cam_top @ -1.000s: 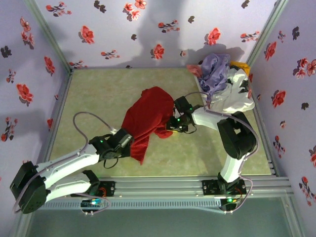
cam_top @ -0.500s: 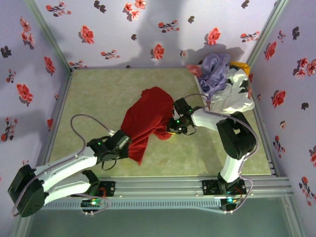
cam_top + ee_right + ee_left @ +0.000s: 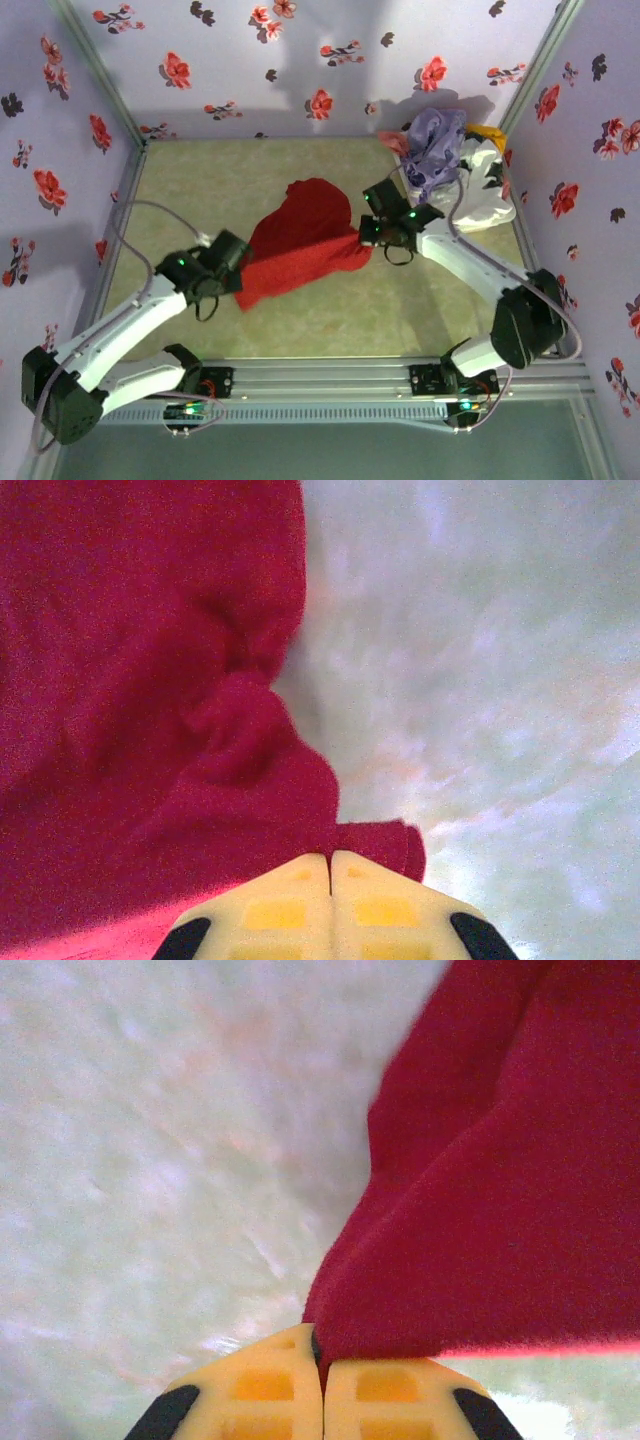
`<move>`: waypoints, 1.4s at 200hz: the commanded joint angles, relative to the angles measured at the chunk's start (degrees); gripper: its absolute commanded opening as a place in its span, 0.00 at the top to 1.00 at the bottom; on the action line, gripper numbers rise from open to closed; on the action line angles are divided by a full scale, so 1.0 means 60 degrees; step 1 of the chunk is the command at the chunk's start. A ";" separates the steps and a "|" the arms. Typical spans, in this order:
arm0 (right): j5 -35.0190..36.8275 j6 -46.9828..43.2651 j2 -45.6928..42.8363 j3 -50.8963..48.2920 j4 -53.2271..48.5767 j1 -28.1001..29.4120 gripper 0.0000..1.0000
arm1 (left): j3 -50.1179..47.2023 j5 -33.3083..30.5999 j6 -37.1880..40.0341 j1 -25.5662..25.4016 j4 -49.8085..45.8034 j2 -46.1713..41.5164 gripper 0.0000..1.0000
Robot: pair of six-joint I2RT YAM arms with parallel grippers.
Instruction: Fold and stack the t-shirts
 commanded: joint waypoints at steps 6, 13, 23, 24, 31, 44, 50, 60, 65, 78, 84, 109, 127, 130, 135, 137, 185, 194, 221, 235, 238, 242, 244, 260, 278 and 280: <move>0.2773 -0.1311 -0.0566 0.1961 -0.1394 -0.0023 1.00 | 0.2880 -0.1067 0.2027 0.1130 -0.1706 0.0801 1.00; 0.2897 -0.1513 -0.0669 0.2418 -0.1456 -0.0023 1.00 | 0.3463 -0.0964 0.2262 0.1392 -0.1718 0.1008 1.00; 0.2948 -0.1770 -0.0847 0.2935 -0.1405 -0.0025 1.00 | 0.4396 -0.0688 0.2674 0.1724 -0.1567 0.1193 1.00; 0.2949 -0.1784 -0.0851 0.2976 -0.1396 -0.0024 1.00 | 0.4491 -0.0649 0.2707 0.1760 -0.1550 0.1214 1.00; 0.2949 -0.1984 -0.0927 0.3334 -0.1319 -0.0027 1.00 | 0.5102 -0.0414 0.2940 0.1988 -0.1405 0.1316 1.00; 0.2872 -0.2261 -0.0953 0.4039 -0.1376 -0.0059 1.00 | 0.6339 0.0003 0.3370 0.2414 -0.1354 0.1648 1.00; 0.2819 -0.2374 -0.0884 0.4449 -0.1522 -0.0053 1.00 | 0.7037 0.0133 0.3511 0.2560 -0.1508 0.1892 1.00; 0.2610 -0.2476 -0.0747 0.5189 -0.1894 -0.0058 1.00 | 0.8278 0.0318 0.3677 0.2774 -0.1927 0.2389 1.00; 0.2473 -0.2473 -0.0691 0.5518 -0.2103 -0.0049 1.00 | 0.8946 0.0363 0.3738 0.2786 -0.2162 0.2632 1.00; 0.2046 -0.2418 -0.0774 0.5968 -0.2294 0.0029 1.00 | 1.0245 0.0546 0.3739 0.2789 -0.2673 0.3048 1.00; 0.2040 -0.2364 -0.0908 0.5976 -0.2217 0.0108 1.00 | 1.0601 0.0641 0.3634 0.2792 -0.2810 0.3094 1.00; 0.2723 -0.2379 -0.1622 0.5719 -0.1503 0.0452 1.00 | 1.0770 0.0795 0.3398 0.2789 -0.2494 0.2607 1.00; 0.2799 -0.2450 -0.1753 0.6013 -0.1197 0.0500 1.00 | 1.0792 0.1095 0.3445 0.2780 -0.2119 0.2295 1.00; 0.2783 -0.2455 -0.1761 0.6077 -0.1196 0.0503 1.00 | 1.0755 0.1210 0.3420 0.2791 -0.2010 0.2202 1.00; 0.2748 -0.2472 -0.1728 0.6288 -0.1181 0.0529 1.00 | 1.0611 0.1404 0.3334 0.2792 -0.1779 0.2009 1.00; 0.2745 -0.2472 -0.1707 0.6365 -0.1188 0.0551 1.00 | 1.0532 0.1486 0.3302 0.2789 -0.1652 0.1922 1.00; 0.3270 -0.2450 -0.2025 0.6738 -0.1232 0.1366 1.00 | 0.9917 0.1908 0.2916 0.2782 -0.0854 0.0967 1.00; 0.3279 -0.2520 -0.2051 0.6673 -0.1163 0.1399 1.00 | 0.9898 0.1908 0.2916 0.2790 -0.0955 0.0942 1.00; 0.3073 -0.2584 -0.1780 0.6836 -0.1235 0.1403 1.00 | 0.9771 0.1839 0.3204 0.2781 -0.1039 0.0885 1.00; 0.2914 -0.2484 -0.1565 0.6877 -0.1386 0.1422 1.00 | 0.9919 0.1679 0.3365 0.2834 -0.1366 0.1040 1.00; 0.2906 -0.2450 -0.1514 0.6895 -0.1441 0.1426 1.00 | 0.9945 0.1664 0.3369 0.2867 -0.1458 0.1080 1.00; 0.2891 -0.2385 -0.1444 0.6899 -0.1503 0.1421 1.00 | 0.9955 0.1673 0.3370 0.2922 -0.1565 0.1121 1.00; 0.2880 -0.2355 -0.1417 0.6896 -0.1536 0.1426 1.00 | 0.9943 0.1674 0.3370 0.2953 -0.1610 0.1158 1.00; 0.2873 -0.2196 -0.1218 0.6742 -0.1664 0.1418 1.00 | 0.9633 0.1723 0.3337 0.3113 -0.1870 0.1337 1.00; 0.2876 -0.2128 -0.0994 0.6282 -0.1473 0.1414 1.00 | 0.9013 0.2264 0.3341 0.3501 -0.1937 0.1611 1.00; 0.2887 -0.2122 -0.0953 0.6225 -0.1426 0.1420 1.00 | 0.8953 0.2396 0.3341 0.3585 -0.1933 0.1651 1.00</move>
